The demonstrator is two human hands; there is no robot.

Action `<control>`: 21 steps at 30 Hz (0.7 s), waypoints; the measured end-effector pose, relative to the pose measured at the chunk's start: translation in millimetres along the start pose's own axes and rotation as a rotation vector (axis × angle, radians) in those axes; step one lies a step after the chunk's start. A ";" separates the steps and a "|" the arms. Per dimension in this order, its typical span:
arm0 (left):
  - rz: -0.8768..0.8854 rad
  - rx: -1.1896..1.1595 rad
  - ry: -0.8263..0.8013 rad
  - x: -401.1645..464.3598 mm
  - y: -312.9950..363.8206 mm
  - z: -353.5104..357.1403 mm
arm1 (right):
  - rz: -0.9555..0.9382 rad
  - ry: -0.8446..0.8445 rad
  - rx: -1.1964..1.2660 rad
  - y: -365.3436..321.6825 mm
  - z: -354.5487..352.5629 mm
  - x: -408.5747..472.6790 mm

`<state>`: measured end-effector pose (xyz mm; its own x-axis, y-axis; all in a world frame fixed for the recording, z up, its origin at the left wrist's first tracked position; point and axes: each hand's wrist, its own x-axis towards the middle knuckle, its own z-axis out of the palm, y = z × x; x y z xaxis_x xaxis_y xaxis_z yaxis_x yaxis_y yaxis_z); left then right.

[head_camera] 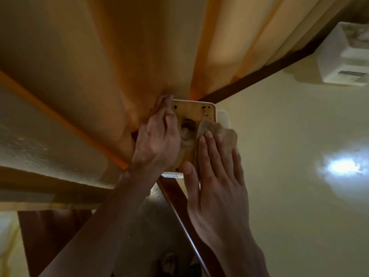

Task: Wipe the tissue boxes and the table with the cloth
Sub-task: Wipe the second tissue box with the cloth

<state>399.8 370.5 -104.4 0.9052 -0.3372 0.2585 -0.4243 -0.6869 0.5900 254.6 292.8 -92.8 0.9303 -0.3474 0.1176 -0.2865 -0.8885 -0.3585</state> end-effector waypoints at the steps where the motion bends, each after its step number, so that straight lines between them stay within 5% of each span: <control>1: 0.042 0.042 0.043 0.8 -5.0 3.8 | -0.011 0.005 0.004 -1.3 0.7 -4.8; 5: 0.307 0.139 0.224 -4.0 -21.0 23.1 | 0.009 0.006 0.058 0.2 1.6 -25.9; 21: 0.357 0.230 0.117 1.6 -22.0 14.1 | -0.026 -0.168 0.082 12.9 -3.9 78.5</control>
<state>410.3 376.0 -127.8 0.6917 -0.5137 0.5076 -0.6928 -0.6705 0.2654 323.1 252.8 -84.6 0.9642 -0.2639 -0.0257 -0.2487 -0.8667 -0.4325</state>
